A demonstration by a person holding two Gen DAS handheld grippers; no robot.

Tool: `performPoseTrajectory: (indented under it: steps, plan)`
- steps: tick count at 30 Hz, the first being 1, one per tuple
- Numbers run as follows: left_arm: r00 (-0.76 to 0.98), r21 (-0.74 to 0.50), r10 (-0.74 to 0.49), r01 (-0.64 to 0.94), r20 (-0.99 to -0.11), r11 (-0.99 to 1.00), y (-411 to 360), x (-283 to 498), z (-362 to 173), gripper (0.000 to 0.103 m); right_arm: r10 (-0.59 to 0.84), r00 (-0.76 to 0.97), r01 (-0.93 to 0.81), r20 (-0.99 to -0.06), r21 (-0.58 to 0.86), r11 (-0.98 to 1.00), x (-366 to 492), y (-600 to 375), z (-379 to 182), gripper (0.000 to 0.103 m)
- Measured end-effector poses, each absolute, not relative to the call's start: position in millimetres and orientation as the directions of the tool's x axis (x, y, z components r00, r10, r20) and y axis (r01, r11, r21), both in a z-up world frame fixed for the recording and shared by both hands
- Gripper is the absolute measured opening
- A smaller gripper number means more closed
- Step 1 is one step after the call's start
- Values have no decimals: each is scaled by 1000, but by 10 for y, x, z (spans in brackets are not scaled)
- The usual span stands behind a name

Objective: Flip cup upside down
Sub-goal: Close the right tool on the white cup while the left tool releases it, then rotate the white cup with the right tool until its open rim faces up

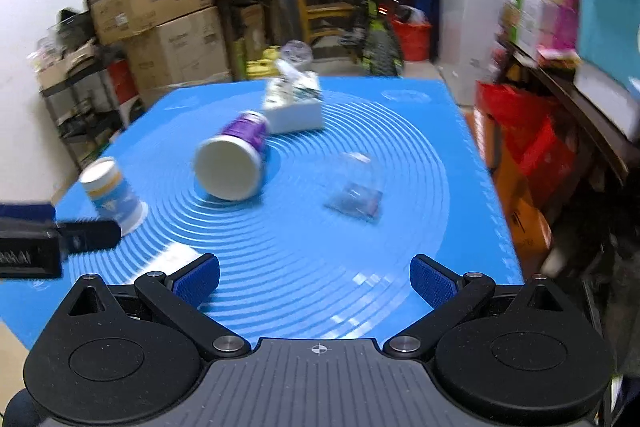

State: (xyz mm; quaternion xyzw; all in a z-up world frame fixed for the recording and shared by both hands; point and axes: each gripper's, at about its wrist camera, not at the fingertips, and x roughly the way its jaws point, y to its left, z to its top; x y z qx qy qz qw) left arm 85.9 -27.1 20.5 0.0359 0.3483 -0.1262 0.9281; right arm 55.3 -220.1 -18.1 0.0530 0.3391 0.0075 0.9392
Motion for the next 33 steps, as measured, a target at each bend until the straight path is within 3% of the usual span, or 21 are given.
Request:
performPoseTrajectory:
  steps: [7, 13, 20, 24, 29, 33]
  plan:
    - [727, -4, -120, 158, -676, 987, 114, 1070, 181, 100, 150, 720, -89, -678, 124, 988, 938, -1775, -53, 101]
    - [693, 22, -71, 125, -717, 992, 406, 1249, -70, 100, 253, 570, -100, -781, 240, 966, 1372, -1522, -254, 100]
    - [652, 14, -80, 139, -754, 990, 620, 1343, -339, 100, 350, 429, -38, -833, 370, 928, 1630, -1364, -600, 88]
    - [640, 13, -82, 142, -764, 990, 660, 1351, -421, 100, 329, 404, -20, -854, 352, 936, 1681, -1301, -695, 83]
    - [636, 5, -93, 151, -766, 988, 666, 1360, -468, 100, 331, 379, -1, -865, 357, 934, 1703, -1287, -770, 66]
    - [641, 8, -95, 155, -761, 988, 641, 1355, -471, 100, 319, 423, -20, -848, 343, 939, 1635, -1305, -733, 65]
